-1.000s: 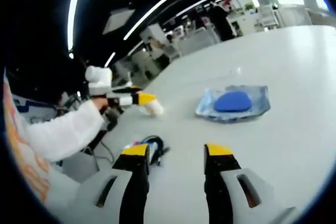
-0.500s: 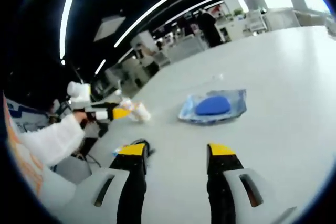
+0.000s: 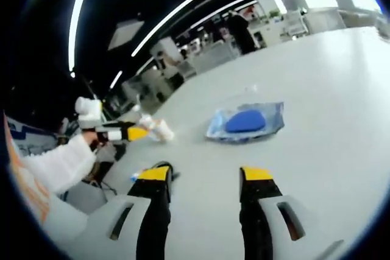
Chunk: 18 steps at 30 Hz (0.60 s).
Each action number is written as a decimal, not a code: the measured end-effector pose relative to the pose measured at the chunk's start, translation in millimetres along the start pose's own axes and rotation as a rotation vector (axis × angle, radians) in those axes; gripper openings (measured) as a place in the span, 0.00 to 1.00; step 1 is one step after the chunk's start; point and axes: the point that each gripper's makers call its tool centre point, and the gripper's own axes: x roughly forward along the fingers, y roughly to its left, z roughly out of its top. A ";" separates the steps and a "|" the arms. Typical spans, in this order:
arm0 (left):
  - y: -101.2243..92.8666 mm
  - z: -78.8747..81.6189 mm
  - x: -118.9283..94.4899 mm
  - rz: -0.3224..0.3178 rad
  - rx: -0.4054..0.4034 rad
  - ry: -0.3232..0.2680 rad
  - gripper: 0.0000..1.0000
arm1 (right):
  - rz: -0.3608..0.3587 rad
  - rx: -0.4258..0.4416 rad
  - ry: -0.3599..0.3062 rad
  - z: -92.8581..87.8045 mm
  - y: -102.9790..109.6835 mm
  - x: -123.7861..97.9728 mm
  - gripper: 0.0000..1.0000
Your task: Arrange the tabletop items into an orderly group along one side of the table until the central work area is clear of visible clutter.
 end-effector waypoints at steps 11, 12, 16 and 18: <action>-14.8 -1.5 7.5 -0.029 -0.013 0.013 0.78 | -0.003 0.007 0.014 0.2 -2.2 5.5 0.42; -16.9 -1.3 8.9 -0.034 -0.014 0.013 0.78 | -0.002 0.005 0.018 0.0 -2.0 6.5 0.41; -24.8 1.3 17.9 -0.059 -0.021 0.017 0.77 | -0.014 -0.004 0.024 4.0 -8.2 10.4 0.41; -28.4 3.4 23.8 -0.069 -0.021 0.021 0.76 | -0.024 -0.006 0.024 8.4 -14.8 12.7 0.41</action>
